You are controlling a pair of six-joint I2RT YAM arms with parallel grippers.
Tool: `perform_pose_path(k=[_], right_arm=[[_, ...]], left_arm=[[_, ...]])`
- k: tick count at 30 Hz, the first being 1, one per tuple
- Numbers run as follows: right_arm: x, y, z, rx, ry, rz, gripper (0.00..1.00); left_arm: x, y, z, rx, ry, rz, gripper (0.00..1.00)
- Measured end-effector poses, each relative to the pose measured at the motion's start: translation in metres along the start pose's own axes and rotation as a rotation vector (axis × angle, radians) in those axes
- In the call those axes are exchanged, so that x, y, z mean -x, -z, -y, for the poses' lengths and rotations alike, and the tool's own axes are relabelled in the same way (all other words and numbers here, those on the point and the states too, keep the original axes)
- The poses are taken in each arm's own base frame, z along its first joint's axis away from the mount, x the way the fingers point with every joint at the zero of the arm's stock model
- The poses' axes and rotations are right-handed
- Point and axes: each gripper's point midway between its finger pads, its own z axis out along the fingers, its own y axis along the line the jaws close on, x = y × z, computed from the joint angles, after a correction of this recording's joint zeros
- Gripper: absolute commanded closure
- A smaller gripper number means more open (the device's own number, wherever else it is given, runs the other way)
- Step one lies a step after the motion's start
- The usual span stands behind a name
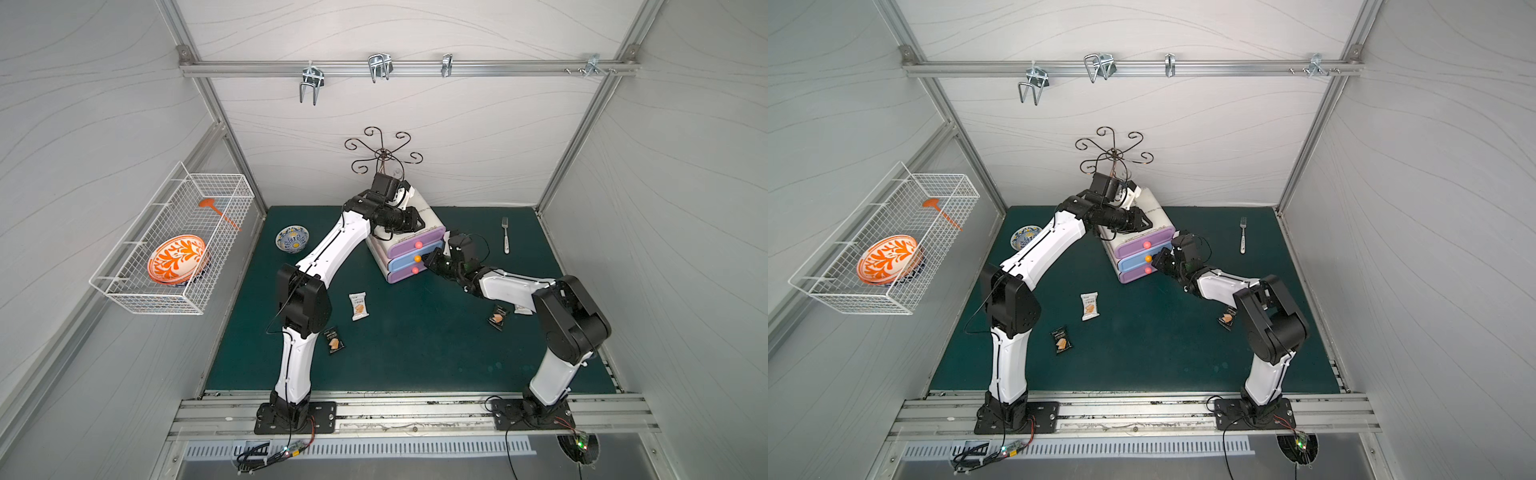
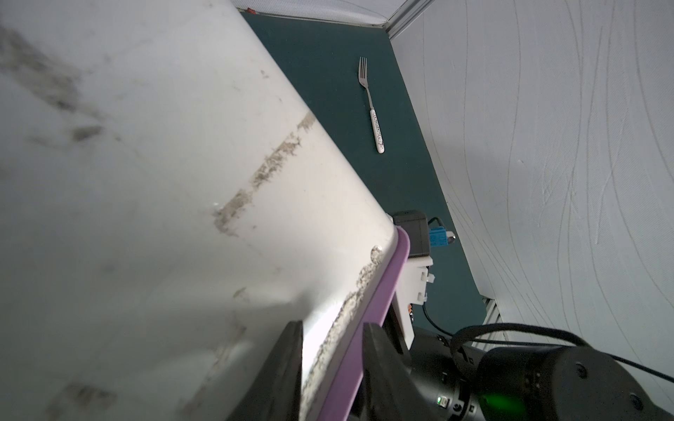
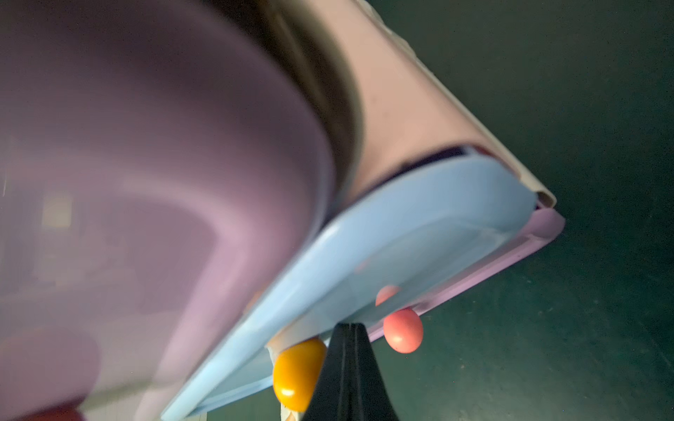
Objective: Take the cookies out of the drawer
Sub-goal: Close the drawer in the storage box.
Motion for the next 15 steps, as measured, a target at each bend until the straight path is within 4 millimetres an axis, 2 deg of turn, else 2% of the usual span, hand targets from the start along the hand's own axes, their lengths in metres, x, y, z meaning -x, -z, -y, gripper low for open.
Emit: perform_pose_path(k=[3,6,9,11,13,14,15], right_arm=[[-0.001,0.0,0.0,-0.003,-0.003,0.002,0.94],[-0.007,0.008,-0.002,-0.002,0.002,-0.006,0.87],[-0.013,0.031,-0.011,-0.005,0.021,-0.02,0.73],[-0.009,0.053,-0.022,0.0,0.041,-0.013,0.66],[-0.001,0.076,-0.035,0.007,0.068,0.003,0.6],[0.004,0.086,-0.04,0.005,0.074,0.009,0.55],[0.012,0.097,-0.045,0.002,0.088,0.02,0.51]], left_arm=[[0.0,0.002,0.001,-0.006,0.004,0.0,0.63],[0.001,0.006,0.003,-0.019,0.02,0.0,0.57],[0.0,0.015,0.005,-0.03,0.049,-0.006,0.53],[0.0,0.022,0.006,-0.032,0.074,-0.008,0.5],[-0.001,0.031,0.008,-0.033,0.103,-0.009,0.42],[-0.002,0.037,0.01,-0.035,0.119,-0.007,0.31],[-0.005,0.043,0.011,-0.033,0.131,-0.007,0.29]])
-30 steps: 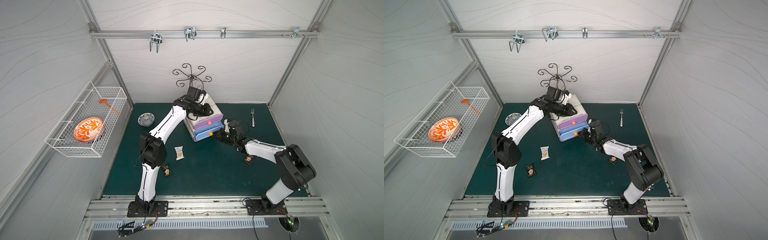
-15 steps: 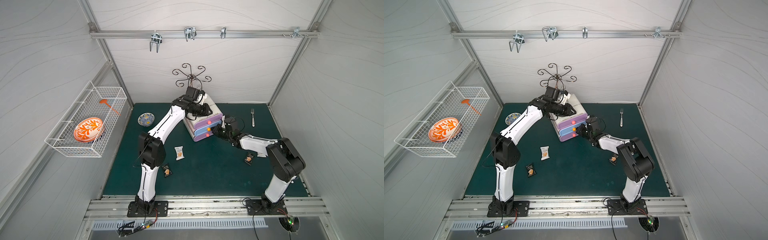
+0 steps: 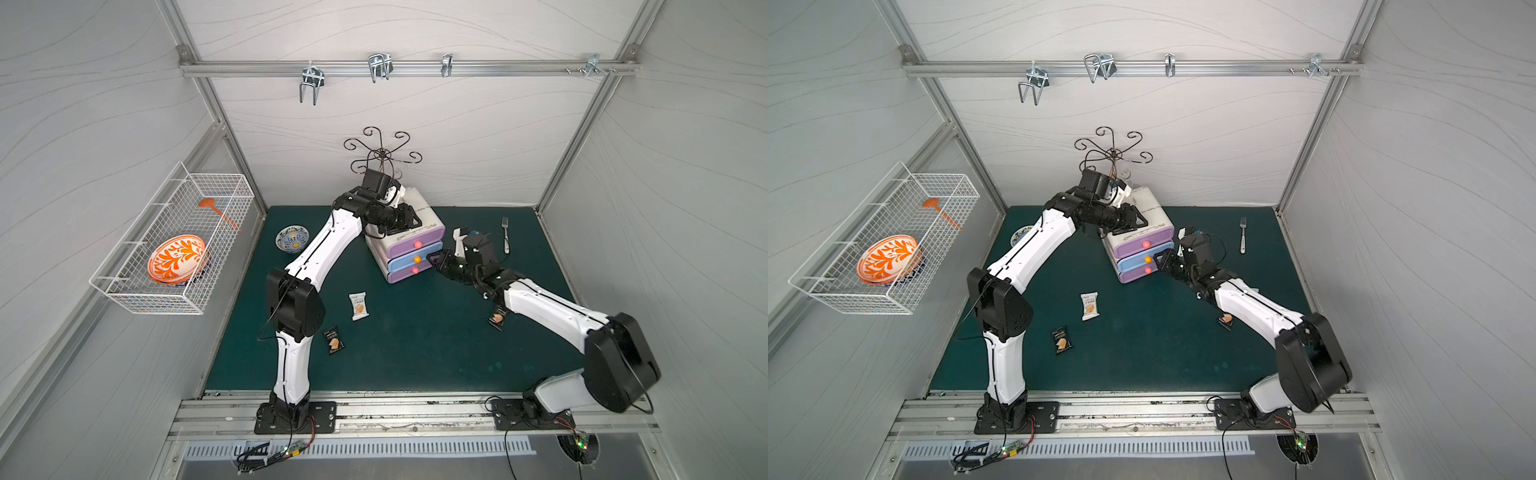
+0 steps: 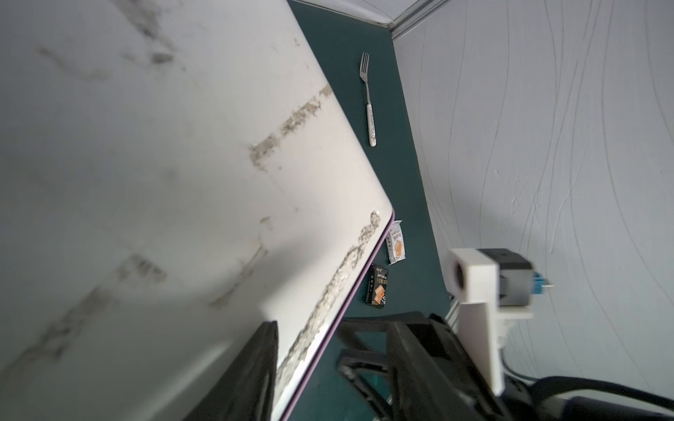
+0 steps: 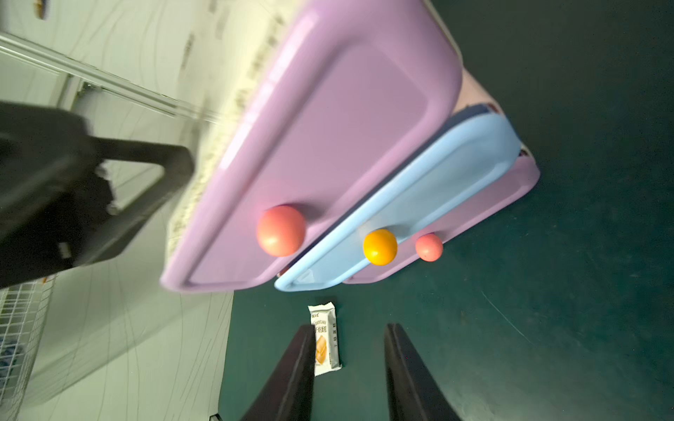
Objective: Take the cookies out of the drawer
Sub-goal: Close the drawer in the storage box, then move the storage box to the center of the board.
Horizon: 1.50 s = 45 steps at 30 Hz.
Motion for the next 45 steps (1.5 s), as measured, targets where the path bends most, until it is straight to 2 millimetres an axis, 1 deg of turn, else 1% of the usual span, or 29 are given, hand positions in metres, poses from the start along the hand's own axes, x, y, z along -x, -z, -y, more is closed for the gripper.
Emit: perform_pose_path(k=[1,2,3,4,6,7,9,10,11,12,13,15,17,19,20,22,24,26,29,31,33,35,37,41,43,45], right_arm=[[0.011,0.009,-0.002,-0.009,0.002,0.015,0.46],[0.024,0.018,-0.003,-0.02,0.011,0.034,0.41],[0.036,0.025,-0.002,-0.034,0.019,0.05,0.36],[0.049,0.032,-0.002,-0.044,0.029,0.068,0.32],[0.076,0.043,0.0,-0.056,0.042,0.099,0.28],[0.088,0.046,0.001,-0.061,0.05,0.105,0.27],[0.113,0.043,0.002,-0.056,0.067,0.113,0.26],[0.124,0.038,0.004,-0.053,0.076,0.108,0.26],[0.134,0.03,0.006,-0.044,0.085,0.1,0.26],[0.141,0.021,0.009,-0.034,0.093,0.087,0.25],[0.147,0.01,0.013,-0.021,0.097,0.066,0.24],[0.153,-0.014,0.023,0.006,0.101,0.018,0.23],[0.157,-0.04,0.032,0.043,0.099,-0.033,0.2],[0.158,-0.062,0.041,0.074,0.096,-0.072,0.19],[0.157,-0.069,0.044,0.09,0.093,-0.087,0.18],[0.154,-0.08,0.047,0.12,0.086,-0.114,0.18],[0.157,-0.086,0.042,0.161,0.093,-0.128,0.17],[0.164,-0.088,0.031,0.21,0.114,-0.125,0.16],[0.172,-0.082,0.012,0.277,0.15,-0.109,0.15],[0.178,-0.078,-0.001,0.319,0.171,-0.101,0.15],[0.181,-0.075,-0.01,0.351,0.188,-0.1,0.15],[0.182,-0.076,-0.017,0.374,0.202,-0.104,0.14],[0.181,-0.078,-0.019,0.385,0.204,-0.113,0.14],[0.172,-0.088,-0.012,0.381,0.188,-0.144,0.13],[0.167,-0.093,-0.01,0.38,0.181,-0.159,0.13],[0.161,-0.096,-0.01,0.38,0.18,-0.174,0.13]], left_arm=[[-0.003,0.007,0.001,0.003,0.017,0.001,0.28],[-0.008,0.016,0.001,0.008,0.034,0.006,0.16],[-0.011,0.025,0.003,0.01,0.045,0.018,0.1],[-0.015,0.035,0.004,0.014,0.063,0.028,0.01],[-0.021,0.058,0.007,0.007,0.09,0.071,0.0],[-0.024,0.072,0.007,0.006,0.102,0.099,0.0],[-0.027,0.096,0.005,0.008,0.124,0.15,0.0],[-0.026,0.108,0.002,0.011,0.131,0.185,0.0],[-0.025,0.117,-0.004,0.014,0.148,0.22,0.0],[-0.025,0.122,-0.011,0.019,0.163,0.24,0.0],[-0.024,0.126,-0.022,0.02,0.19,0.267,0.0],[-0.023,0.124,-0.051,0.029,0.26,0.3,0.0],[-0.025,0.111,-0.089,0.039,0.353,0.308,0.0],[-0.024,0.096,-0.121,0.047,0.432,0.31,0.0],[-0.023,0.088,-0.134,0.047,0.464,0.311,0.0],[-0.019,0.075,-0.148,0.033,0.501,0.317,0.0],[-0.009,0.068,-0.15,0.0,0.508,0.335,0.0],[0.004,0.067,-0.147,-0.043,0.501,0.372,0.0],[0.019,0.072,-0.138,-0.111,0.481,0.433,0.0],[0.026,0.073,-0.134,-0.147,0.481,0.461,0.0],[0.033,0.07,-0.134,-0.179,0.489,0.478,0.0],[0.038,0.063,-0.139,-0.195,0.503,0.481,0.0],[0.037,0.054,-0.146,-0.193,0.528,0.469,0.0],[0.034,0.039,-0.16,-0.181,0.567,0.445,0.0],[0.035,0.035,-0.163,-0.183,0.576,0.44,0.0],[0.04,0.035,-0.16,-0.194,0.572,0.443,0.0]])
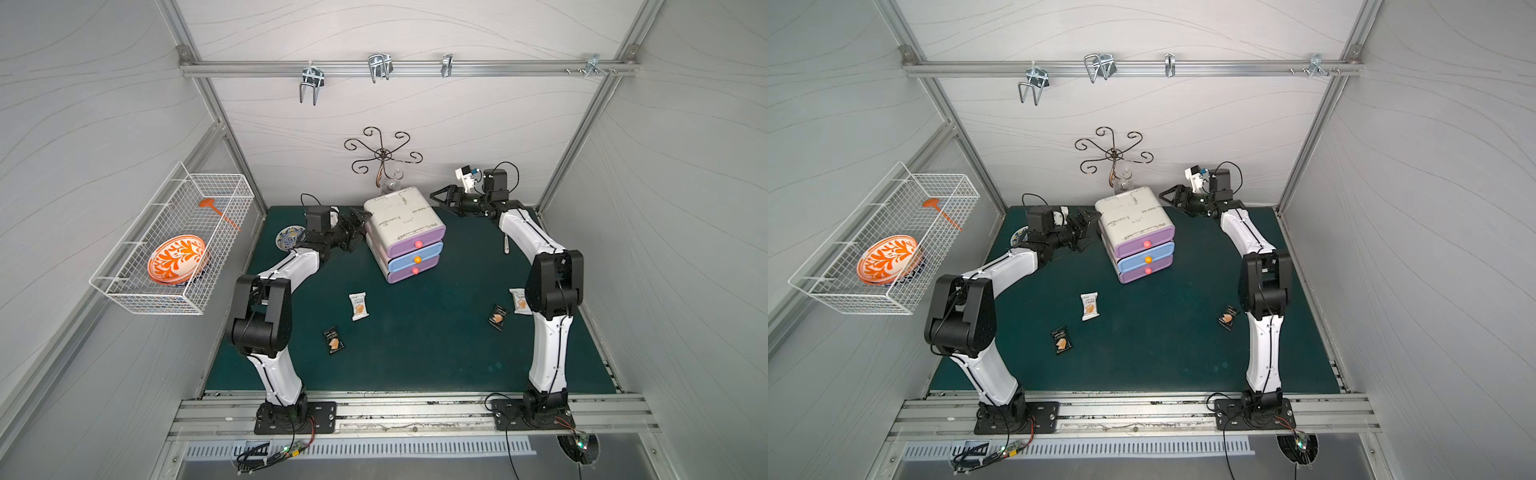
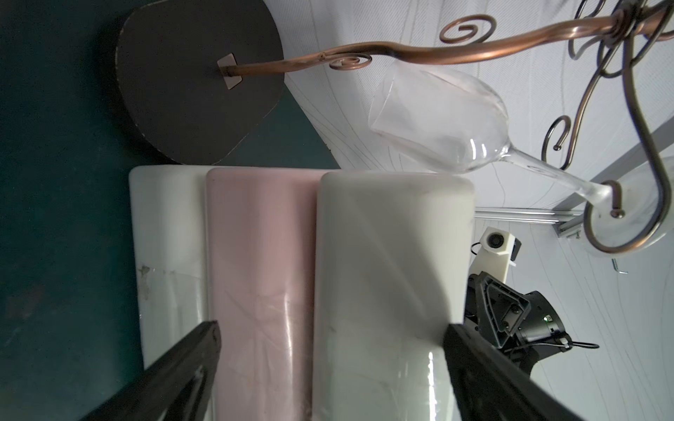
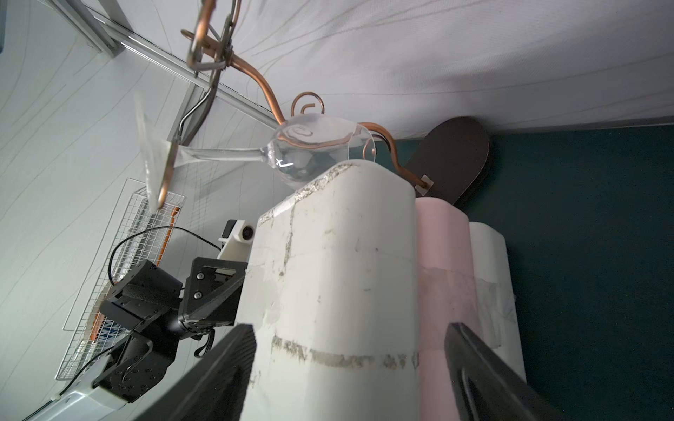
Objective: Take the cookies out of the drawer
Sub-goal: Move the storage box to the center of the board.
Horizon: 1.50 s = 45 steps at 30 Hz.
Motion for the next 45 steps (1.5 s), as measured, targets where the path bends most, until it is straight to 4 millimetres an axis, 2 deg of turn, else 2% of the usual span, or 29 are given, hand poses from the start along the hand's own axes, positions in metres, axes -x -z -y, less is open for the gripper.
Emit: perform_pose_path(k=[4,7,11,13,23,27,35,45], right_arm=[[-0.009,-0.009,-0.007,0.017,0.014,-0.026,0.14],[-0.017,-0.015,-0.012,0.028,0.023,-0.045,0.16],[-0.036,-0.022,-0.004,0.019,0.012,-0.077,0.2],[-0.041,-0.021,0.003,0.008,-0.001,-0.082,0.23],[-0.052,0.0,-0.004,-0.047,-0.003,-0.057,0.27],[-0.062,0.009,-0.009,-0.06,-0.012,-0.062,0.27],[-0.089,0.025,-0.024,-0.064,-0.022,-0.089,0.28],[-0.112,0.035,-0.037,-0.062,-0.022,-0.11,0.29]], left_arm=[[0.005,-0.007,0.011,-0.032,-0.015,0.001,0.0],[0.0,-0.014,0.015,-0.043,-0.022,-0.017,0.0],[-0.012,-0.025,0.016,-0.046,-0.027,-0.05,0.0],[-0.014,-0.027,0.018,-0.051,-0.031,-0.056,0.02],[-0.026,-0.034,0.022,-0.062,-0.058,-0.063,0.05],[-0.04,-0.026,0.021,-0.062,-0.068,-0.063,0.05],[-0.075,0.001,0.017,-0.04,-0.088,-0.085,0.06],[-0.099,0.025,0.013,-0.023,-0.102,-0.111,0.06]])
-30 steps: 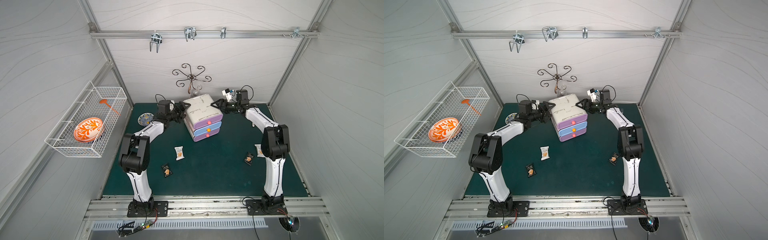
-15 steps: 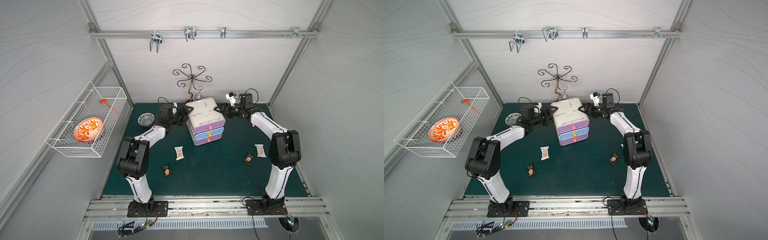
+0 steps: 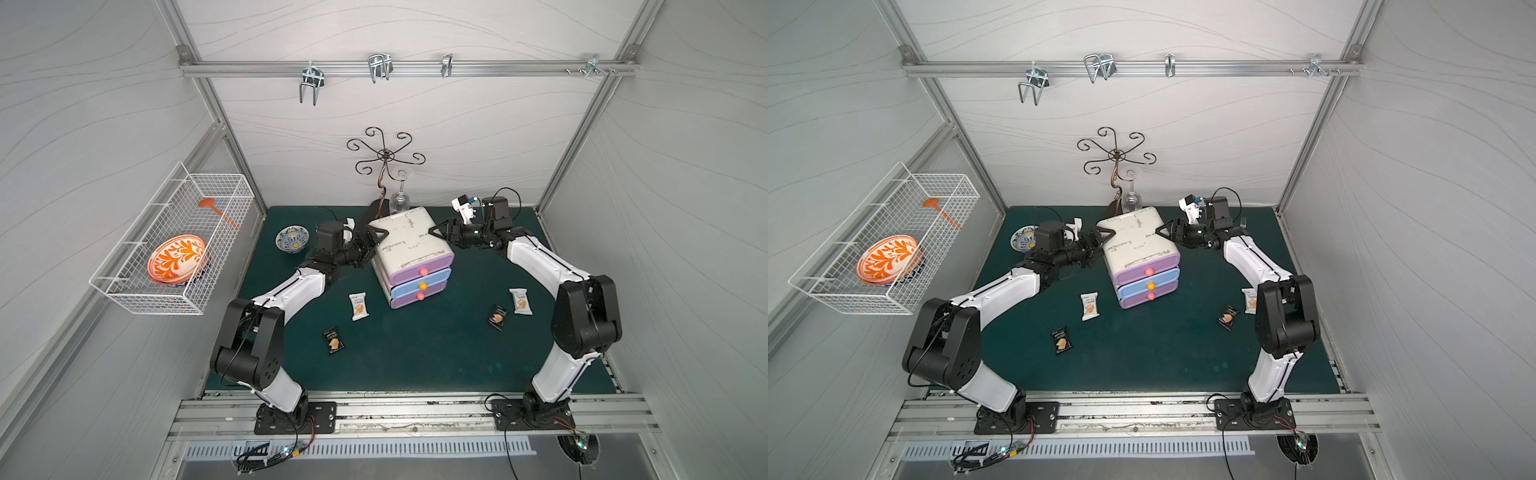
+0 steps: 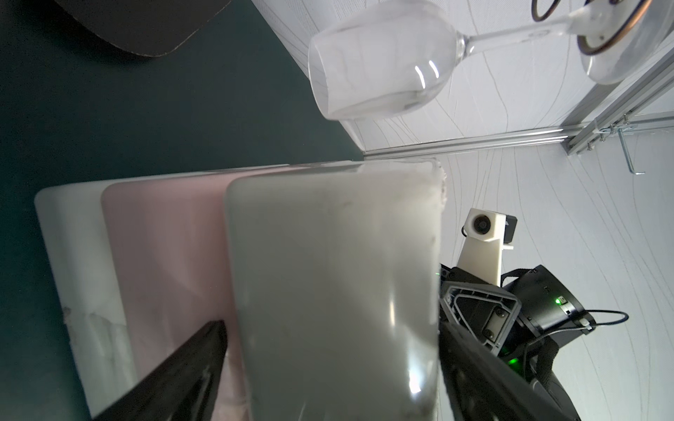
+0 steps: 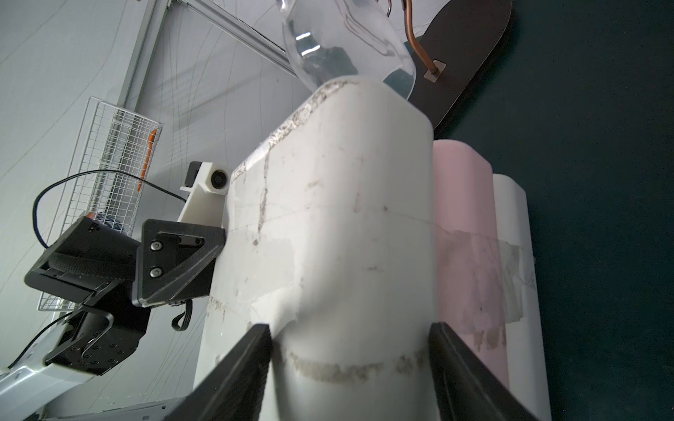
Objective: Take the cookies out of the drawer
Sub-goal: Move the storage box to the center of the board.
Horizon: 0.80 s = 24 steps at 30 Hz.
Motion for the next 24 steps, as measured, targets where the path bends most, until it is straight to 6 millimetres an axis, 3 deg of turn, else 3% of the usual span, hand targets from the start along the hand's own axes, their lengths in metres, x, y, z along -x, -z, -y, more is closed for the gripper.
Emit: perform_pose_path(k=[5,14,20,24], right_arm=[[-0.007,0.002,-0.004,0.0,0.002,-0.017,0.28],[-0.016,-0.001,-0.01,0.005,-0.001,-0.047,0.15],[-0.016,0.008,-0.015,-0.003,-0.01,-0.048,0.13],[-0.007,0.026,-0.023,-0.008,-0.003,-0.012,0.12]], left_arm=[[-0.018,0.011,0.0,0.013,-0.009,-0.025,0.05],[-0.044,0.029,0.002,0.063,-0.05,-0.106,0.01],[-0.022,0.054,-0.01,0.13,-0.028,-0.084,0.01],[0.001,0.069,0.0,0.146,-0.047,-0.038,0.01]])
